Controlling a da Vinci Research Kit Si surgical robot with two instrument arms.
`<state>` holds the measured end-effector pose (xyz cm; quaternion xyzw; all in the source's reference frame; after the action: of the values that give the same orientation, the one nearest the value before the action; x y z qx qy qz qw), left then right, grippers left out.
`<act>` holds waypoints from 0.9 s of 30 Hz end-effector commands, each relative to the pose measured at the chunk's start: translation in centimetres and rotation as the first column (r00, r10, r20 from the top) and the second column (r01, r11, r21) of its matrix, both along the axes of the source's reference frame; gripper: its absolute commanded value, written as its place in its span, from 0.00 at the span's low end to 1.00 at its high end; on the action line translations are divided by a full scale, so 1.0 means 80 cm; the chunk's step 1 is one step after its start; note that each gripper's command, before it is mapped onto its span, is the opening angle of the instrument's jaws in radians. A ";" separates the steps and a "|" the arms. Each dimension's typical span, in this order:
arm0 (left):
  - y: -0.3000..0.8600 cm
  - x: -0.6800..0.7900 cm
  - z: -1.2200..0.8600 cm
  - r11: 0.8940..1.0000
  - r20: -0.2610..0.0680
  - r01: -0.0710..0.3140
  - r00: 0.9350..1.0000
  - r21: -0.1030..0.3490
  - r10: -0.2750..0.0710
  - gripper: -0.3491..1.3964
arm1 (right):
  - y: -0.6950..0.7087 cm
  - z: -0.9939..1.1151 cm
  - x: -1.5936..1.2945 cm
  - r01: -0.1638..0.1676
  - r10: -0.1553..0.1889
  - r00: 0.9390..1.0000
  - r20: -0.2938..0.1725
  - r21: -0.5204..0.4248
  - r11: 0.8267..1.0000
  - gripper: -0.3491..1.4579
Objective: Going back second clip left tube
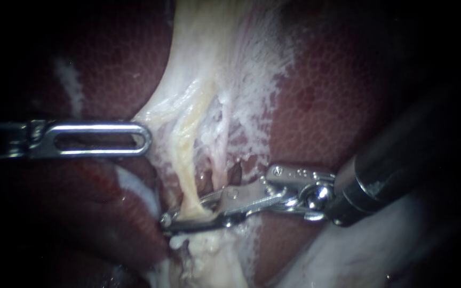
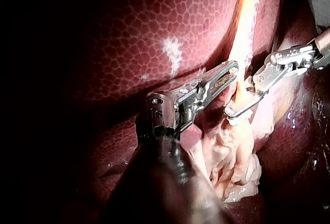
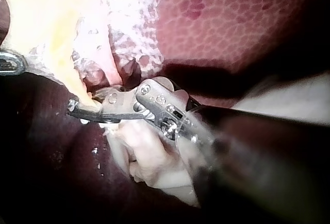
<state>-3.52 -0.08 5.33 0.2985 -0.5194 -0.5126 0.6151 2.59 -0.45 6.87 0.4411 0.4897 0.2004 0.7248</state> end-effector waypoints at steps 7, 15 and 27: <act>-0.0001 0.0000 0.0000 1.000 -0.001 0.001 1.000 0.000 -0.001 0.00 | -0.0001 -0.0001 0.0000 0.001 -0.001 1.000 -0.001 0.000 1.000 0.00; -0.0001 0.0000 0.0000 1.000 -0.001 0.001 1.000 -0.001 -0.001 0.00 | -0.0001 -0.0006 -0.0001 0.005 -0.005 1.000 -0.010 -0.014 1.000 0.16; -0.0003 -0.0001 0.0000 1.000 -0.002 0.001 1.000 -0.001 -0.001 0.00 | 0.0016 -0.0024 -0.0008 0.006 -0.043 0.992 -0.122 -0.283 0.959 0.49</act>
<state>-3.53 -0.10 5.33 0.2973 -0.5193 -0.5131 0.6154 2.52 -0.32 6.67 0.3478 0.5540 0.0897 0.7511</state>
